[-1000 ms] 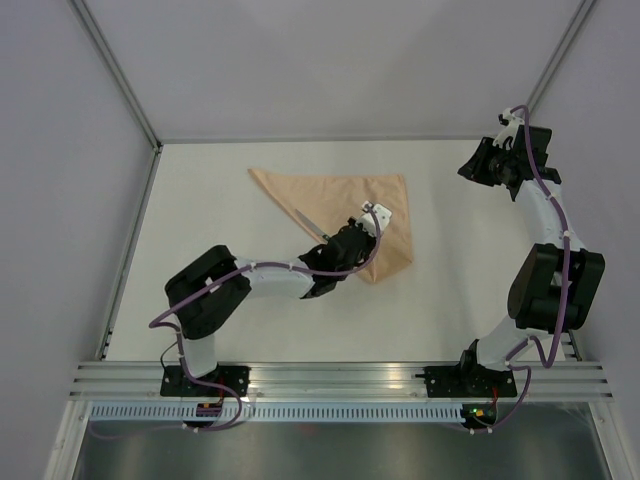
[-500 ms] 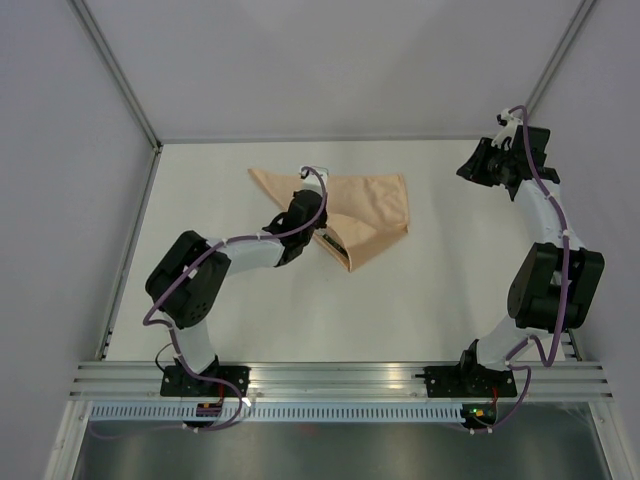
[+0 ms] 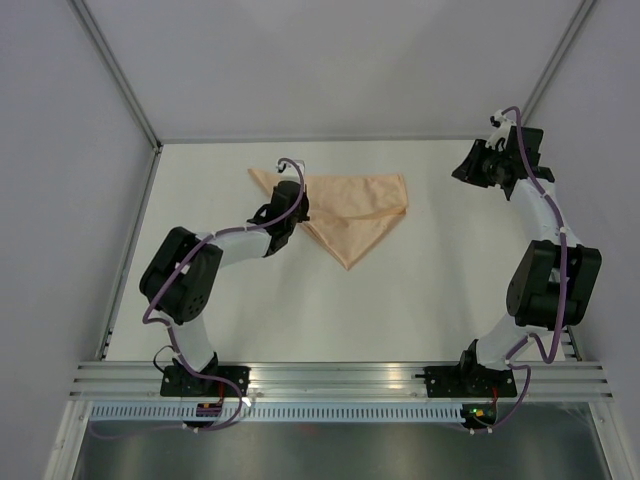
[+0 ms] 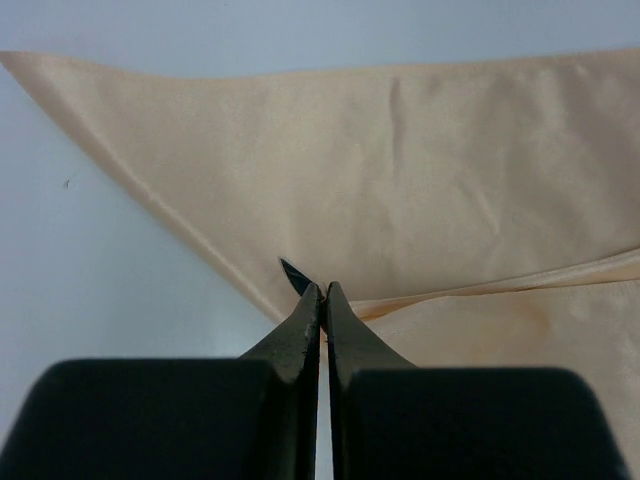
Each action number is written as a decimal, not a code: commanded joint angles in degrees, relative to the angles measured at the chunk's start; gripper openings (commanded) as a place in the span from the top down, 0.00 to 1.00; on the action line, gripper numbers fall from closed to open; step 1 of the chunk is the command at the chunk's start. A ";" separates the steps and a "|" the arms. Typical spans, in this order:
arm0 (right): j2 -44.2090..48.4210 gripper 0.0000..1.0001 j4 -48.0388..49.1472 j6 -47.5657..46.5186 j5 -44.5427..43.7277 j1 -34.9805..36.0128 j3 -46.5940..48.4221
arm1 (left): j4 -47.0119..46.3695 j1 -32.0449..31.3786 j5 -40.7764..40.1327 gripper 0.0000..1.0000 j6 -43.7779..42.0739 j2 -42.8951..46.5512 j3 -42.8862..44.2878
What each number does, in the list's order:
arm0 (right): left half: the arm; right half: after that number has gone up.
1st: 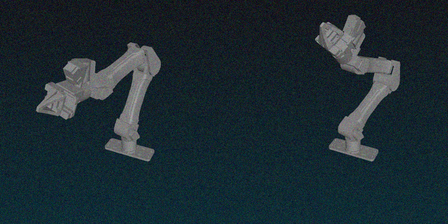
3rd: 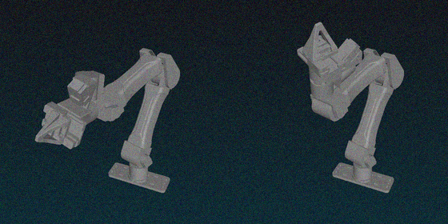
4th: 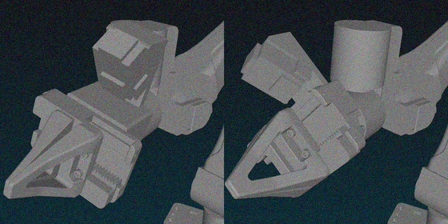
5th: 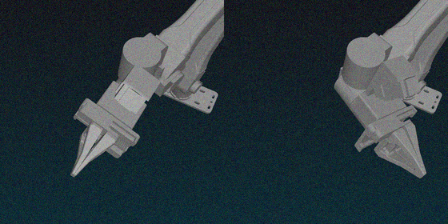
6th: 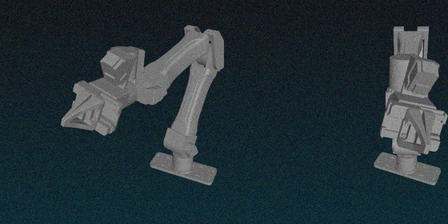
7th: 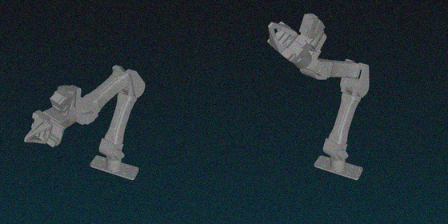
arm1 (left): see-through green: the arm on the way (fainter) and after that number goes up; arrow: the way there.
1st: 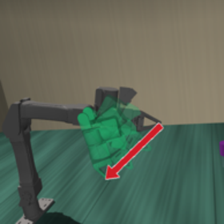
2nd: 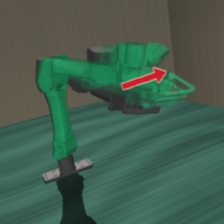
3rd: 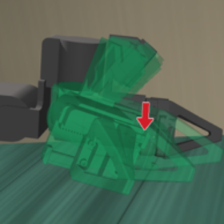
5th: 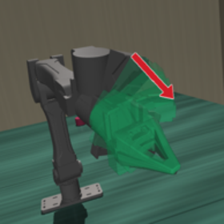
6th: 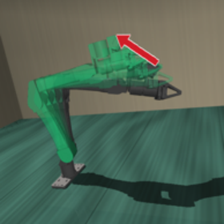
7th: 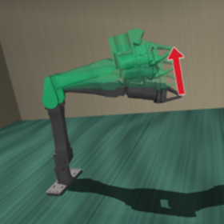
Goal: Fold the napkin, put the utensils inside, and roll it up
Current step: Fold the napkin
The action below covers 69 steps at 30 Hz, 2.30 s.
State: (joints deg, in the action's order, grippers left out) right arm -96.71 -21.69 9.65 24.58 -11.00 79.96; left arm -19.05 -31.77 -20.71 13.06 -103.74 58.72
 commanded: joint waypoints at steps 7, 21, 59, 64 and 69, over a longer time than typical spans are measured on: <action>-0.68 0.70 -0.10 -0.60 -0.67 1.25 0.89 | 0.85 2.32 2.42 0.98 3.99 -1.28 2.98; -0.94 0.71 -0.19 -1.21 -1.38 2.30 0.46 | 5.07 4.52 6.65 0.98 4.52 -5.68 9.13; -1.29 0.71 -0.28 -1.92 -1.20 2.83 0.37 | 11.58 23.94 14.02 0.45 18.41 -7.25 17.47; -1.47 0.71 -0.45 -2.00 -1.02 2.92 0.63 | 13.51 26.93 18.51 0.43 19.81 -14.71 25.46; -2.08 0.71 -0.46 -2.09 -1.11 2.92 0.72 | 12.63 28.60 20.36 0.43 24.28 -18.51 27.41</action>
State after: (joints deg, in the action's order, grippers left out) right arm -97.60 -21.89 7.68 23.49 -8.45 79.96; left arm -7.14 -3.97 -3.81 31.90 -119.98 84.29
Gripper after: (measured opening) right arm 0.287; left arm 0.568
